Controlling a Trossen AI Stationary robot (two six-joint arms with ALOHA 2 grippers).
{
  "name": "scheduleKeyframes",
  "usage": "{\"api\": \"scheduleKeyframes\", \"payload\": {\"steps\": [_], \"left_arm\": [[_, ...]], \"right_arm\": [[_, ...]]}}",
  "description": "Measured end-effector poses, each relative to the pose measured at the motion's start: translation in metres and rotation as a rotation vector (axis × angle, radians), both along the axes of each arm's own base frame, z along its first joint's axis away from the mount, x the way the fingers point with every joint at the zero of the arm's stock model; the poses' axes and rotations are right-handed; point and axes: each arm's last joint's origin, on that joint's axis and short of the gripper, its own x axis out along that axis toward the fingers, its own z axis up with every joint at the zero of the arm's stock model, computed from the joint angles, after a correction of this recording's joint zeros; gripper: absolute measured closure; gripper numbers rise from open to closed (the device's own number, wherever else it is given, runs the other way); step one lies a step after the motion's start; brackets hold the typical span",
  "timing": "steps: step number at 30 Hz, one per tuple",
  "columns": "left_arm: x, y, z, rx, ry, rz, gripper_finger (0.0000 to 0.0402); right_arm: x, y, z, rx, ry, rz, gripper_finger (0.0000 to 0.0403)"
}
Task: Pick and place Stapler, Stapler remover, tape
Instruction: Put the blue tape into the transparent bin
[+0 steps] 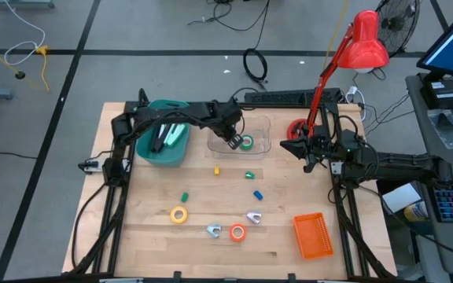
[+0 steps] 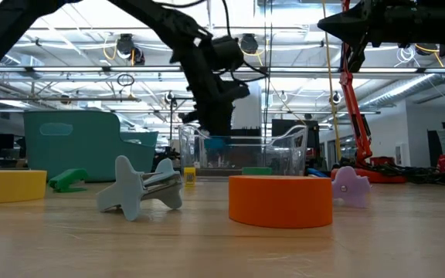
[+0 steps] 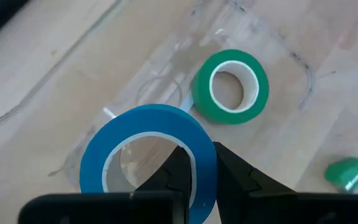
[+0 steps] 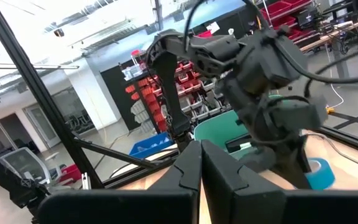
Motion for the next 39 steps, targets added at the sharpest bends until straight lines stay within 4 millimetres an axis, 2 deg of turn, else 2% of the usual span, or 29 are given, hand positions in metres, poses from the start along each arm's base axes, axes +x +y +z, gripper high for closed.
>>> {"api": "scheduleKeyframes", "payload": {"steps": [4, 10, 15, 39], "left_arm": [[0.003, 0.003, -0.014, -0.033, 0.014, -0.002, 0.0360], [0.006, 0.004, -0.022, -0.012, 0.039, -0.007, 0.0360], [0.006, 0.005, -0.023, -0.012, 0.039, -0.002, 0.0360], [0.008, -0.017, -0.031, -0.010, 0.122, -0.020, 0.0360]], "right_arm": [[0.000, 0.000, 0.000, 0.001, 0.000, 0.000, 0.0399], [0.000, 0.000, 0.000, 0.001, 0.000, 0.000, 0.0399], [0.000, 0.000, 0.000, 0.001, 0.000, -0.002, 0.0399], [0.000, 0.000, 0.001, -0.001, -0.008, 0.000, 0.0399]]}}
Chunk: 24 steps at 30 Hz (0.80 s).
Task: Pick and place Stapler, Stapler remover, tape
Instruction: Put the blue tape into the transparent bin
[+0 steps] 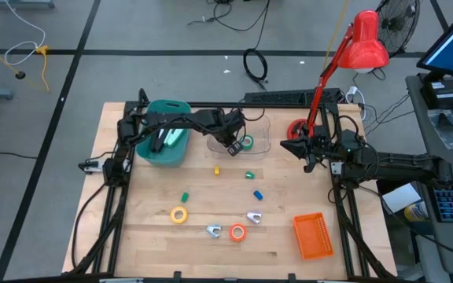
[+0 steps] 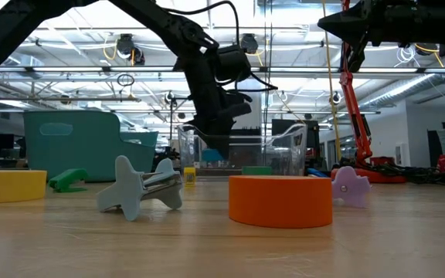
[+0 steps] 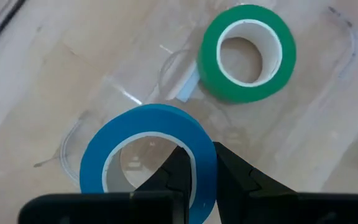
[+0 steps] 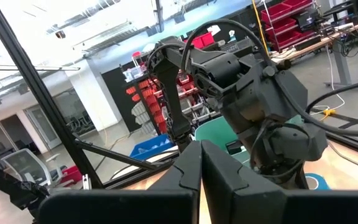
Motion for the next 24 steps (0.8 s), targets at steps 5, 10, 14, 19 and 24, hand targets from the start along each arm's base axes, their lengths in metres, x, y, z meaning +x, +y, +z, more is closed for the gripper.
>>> {"api": "scheduleKeyframes", "payload": {"steps": [5, 10, 14, 19, 24], "left_arm": [[-0.001, -0.002, -0.001, 0.007, 0.017, -0.005, 0.0360], [0.001, -0.007, -0.008, -0.018, 0.025, -0.038, 0.0360], [0.003, -0.007, -0.002, 0.013, 0.003, -0.040, 0.0361], [0.003, -0.005, -0.005, 0.006, 0.006, -0.041, 0.0361], [0.006, -0.004, -0.016, -0.006, 0.013, -0.073, 0.0361]], "right_arm": [[0.000, 0.000, 0.000, 0.000, 0.000, 0.000, 0.0399], [0.000, 0.000, 0.000, 0.000, 0.000, 0.000, 0.0399], [0.000, 0.000, 0.000, 0.003, 0.000, 0.004, 0.0399], [0.000, 0.000, 0.000, 0.008, 0.000, 0.005, 0.0399], [0.000, 0.000, 0.000, 0.010, -0.001, 0.005, 0.0399]]}}
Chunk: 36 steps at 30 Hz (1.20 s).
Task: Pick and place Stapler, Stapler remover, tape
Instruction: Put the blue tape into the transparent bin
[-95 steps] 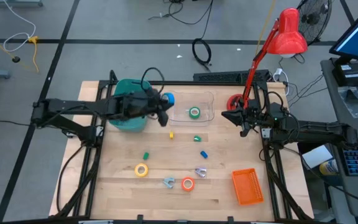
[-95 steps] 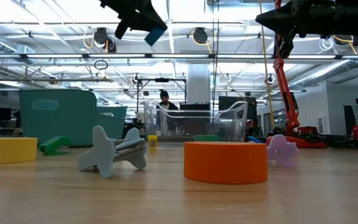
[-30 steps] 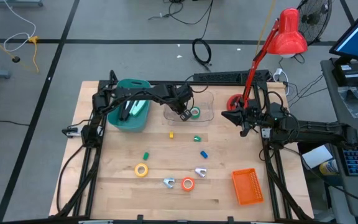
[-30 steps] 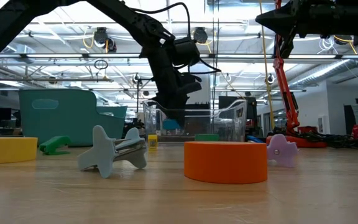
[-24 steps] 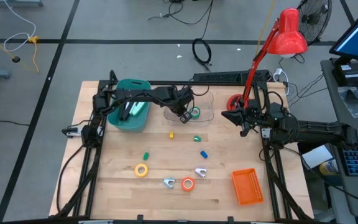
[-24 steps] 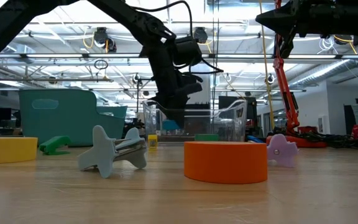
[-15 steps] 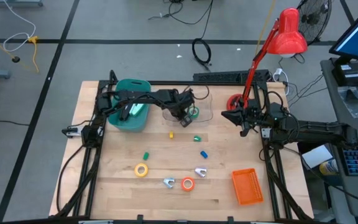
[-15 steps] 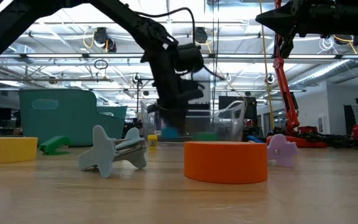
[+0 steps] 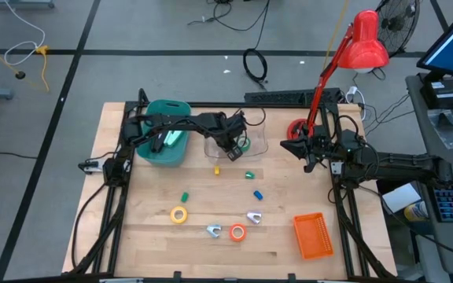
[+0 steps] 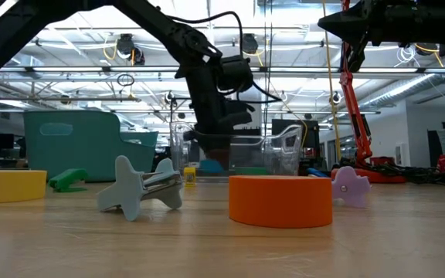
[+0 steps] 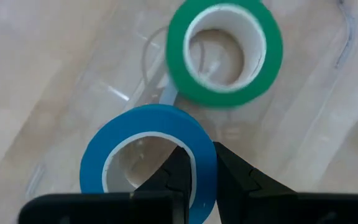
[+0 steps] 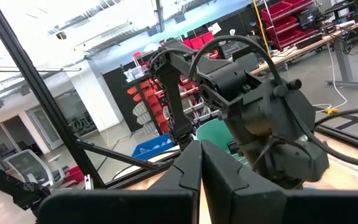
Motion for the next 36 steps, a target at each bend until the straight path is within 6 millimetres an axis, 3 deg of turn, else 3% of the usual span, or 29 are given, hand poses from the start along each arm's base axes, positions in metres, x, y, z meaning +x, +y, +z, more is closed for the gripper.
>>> {"api": "scheduleKeyframes", "payload": {"steps": [5, 16, 27, 36], "left_arm": [[0.001, 0.002, -0.011, -0.020, 0.020, -0.026, 0.0361], [-0.004, 0.017, -0.010, 0.010, 0.024, -0.051, 0.0361], [-0.003, 0.016, -0.010, -0.019, 0.012, -0.027, 0.0360], [-0.001, 0.014, -0.009, -0.037, -0.014, -0.038, 0.0253]], "right_arm": [[0.000, 0.000, 0.000, 0.008, -0.001, 0.001, 0.0399], [0.000, 0.000, 0.000, 0.015, -0.002, 0.000, 0.0399], [0.000, 0.000, 0.000, 0.016, -0.002, -0.005, 0.0399], [0.000, 0.000, 0.000, 0.016, -0.002, -0.005, 0.0399]]}}
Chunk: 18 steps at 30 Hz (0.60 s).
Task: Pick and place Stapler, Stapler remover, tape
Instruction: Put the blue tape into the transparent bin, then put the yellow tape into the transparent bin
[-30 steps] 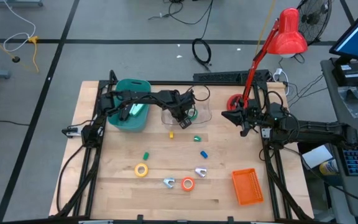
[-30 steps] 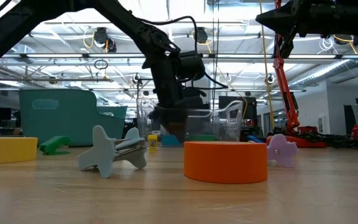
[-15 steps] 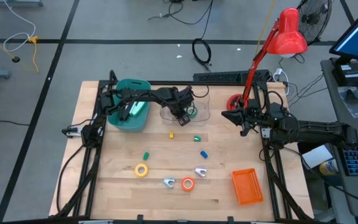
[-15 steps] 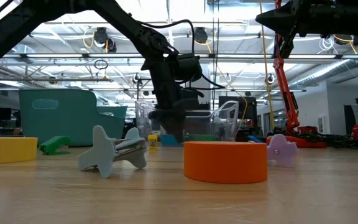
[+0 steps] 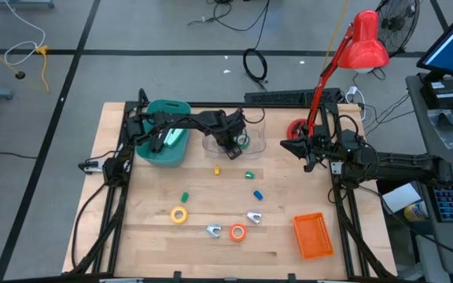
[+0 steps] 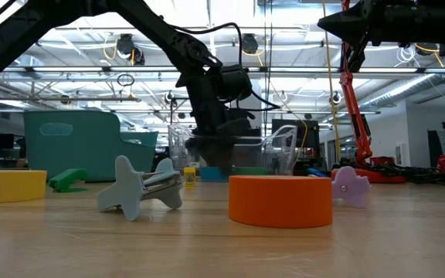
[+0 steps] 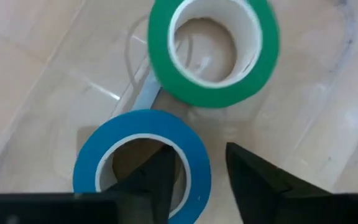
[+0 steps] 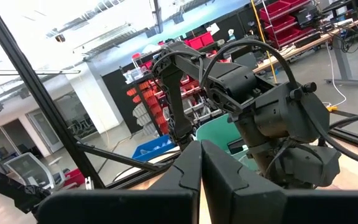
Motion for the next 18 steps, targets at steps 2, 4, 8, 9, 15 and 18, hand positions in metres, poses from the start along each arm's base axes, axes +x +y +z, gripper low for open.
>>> {"api": "scheduleKeyframes", "payload": {"steps": [2, 4, 8, 9, 15, 18], "left_arm": [[0.001, 0.000, 0.001, -0.011, -0.013, -0.008, 0.0230], [0.001, -0.001, 0.001, -0.023, -0.021, -0.015, 0.0209], [0.000, -0.001, 0.005, -0.020, -0.023, -0.022, 0.0175], [0.000, -0.001, 0.008, -0.018, -0.030, -0.022, 0.0168], [-0.004, -0.003, 0.031, 0.005, -0.077, -0.030, 0.0152], [-0.010, -0.005, 0.052, 0.007, -0.111, -0.007, 0.0152]], "right_arm": [[0.000, 0.000, 0.000, 0.000, 0.000, 0.000, 0.0399], [0.000, 0.000, 0.000, 0.000, 0.000, 0.000, 0.0399], [0.000, 0.000, 0.000, 0.000, 0.000, 0.001, 0.0399], [0.000, 0.000, 0.000, 0.000, 0.000, 0.001, 0.0399], [0.000, 0.000, 0.000, 0.000, 0.001, 0.003, 0.0399], [0.000, 0.000, 0.000, 0.000, 0.001, 0.003, 0.0399]]}}
